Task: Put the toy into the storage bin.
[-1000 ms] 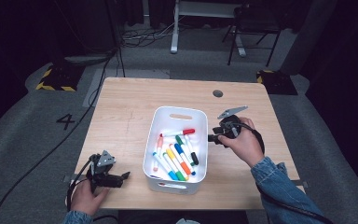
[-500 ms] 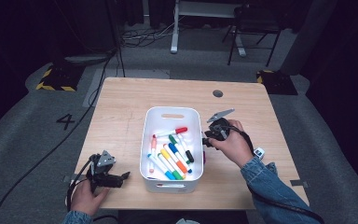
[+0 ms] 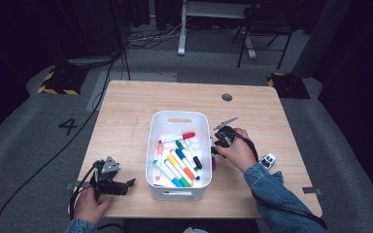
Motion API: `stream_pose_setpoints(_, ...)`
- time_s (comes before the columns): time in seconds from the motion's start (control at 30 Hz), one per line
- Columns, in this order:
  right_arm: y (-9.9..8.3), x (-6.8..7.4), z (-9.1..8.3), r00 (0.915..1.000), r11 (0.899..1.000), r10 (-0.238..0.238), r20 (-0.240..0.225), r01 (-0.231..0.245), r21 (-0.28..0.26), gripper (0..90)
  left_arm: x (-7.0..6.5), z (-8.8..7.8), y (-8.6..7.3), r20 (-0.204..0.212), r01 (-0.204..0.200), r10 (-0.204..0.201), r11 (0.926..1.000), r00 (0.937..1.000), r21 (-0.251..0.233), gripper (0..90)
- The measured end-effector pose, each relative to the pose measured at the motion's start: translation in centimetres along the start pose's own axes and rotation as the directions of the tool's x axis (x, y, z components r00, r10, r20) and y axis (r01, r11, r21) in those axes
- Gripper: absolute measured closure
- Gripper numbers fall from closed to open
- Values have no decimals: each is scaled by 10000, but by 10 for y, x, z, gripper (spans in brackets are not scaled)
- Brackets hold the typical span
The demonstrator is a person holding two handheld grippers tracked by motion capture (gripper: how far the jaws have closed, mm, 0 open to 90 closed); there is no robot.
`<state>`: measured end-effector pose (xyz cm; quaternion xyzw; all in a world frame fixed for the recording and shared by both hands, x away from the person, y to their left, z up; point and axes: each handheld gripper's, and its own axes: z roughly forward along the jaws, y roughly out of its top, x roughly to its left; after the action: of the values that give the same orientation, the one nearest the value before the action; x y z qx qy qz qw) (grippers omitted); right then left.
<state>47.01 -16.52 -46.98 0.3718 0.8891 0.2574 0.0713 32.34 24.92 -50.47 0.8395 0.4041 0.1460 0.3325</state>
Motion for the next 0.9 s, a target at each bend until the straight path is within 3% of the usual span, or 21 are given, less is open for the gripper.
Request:
stream_pose_setpoints(0.17, -5, -4, -1, 9996, 9994, 7, 273, -16, 347, 759, 0, 0, 0, 0, -5, 5, 10000, 10000, 3, 115)
stream_pose_setpoints(0.3, -7, -5, -3, 9984, 9984, -102, 555, 71, 553, 769, 0, 0, 0, -1, -3, 3, 10000, 10000, 2, 115)
stream_pose_setpoints(0.63, -8, -5, -9, 9994, 9993, 71, 335, -83, 362, 770, 0, 0, 0, -1, -8, 8, 10000, 10000, -1, 115)
stream_pose_setpoints(0.9, -5, -1, -40, 9999, 9999, -44, 149, 47, -166, 770, 0, 0, 0, 7, -11, 11, 10000, 10000, 11, 115)
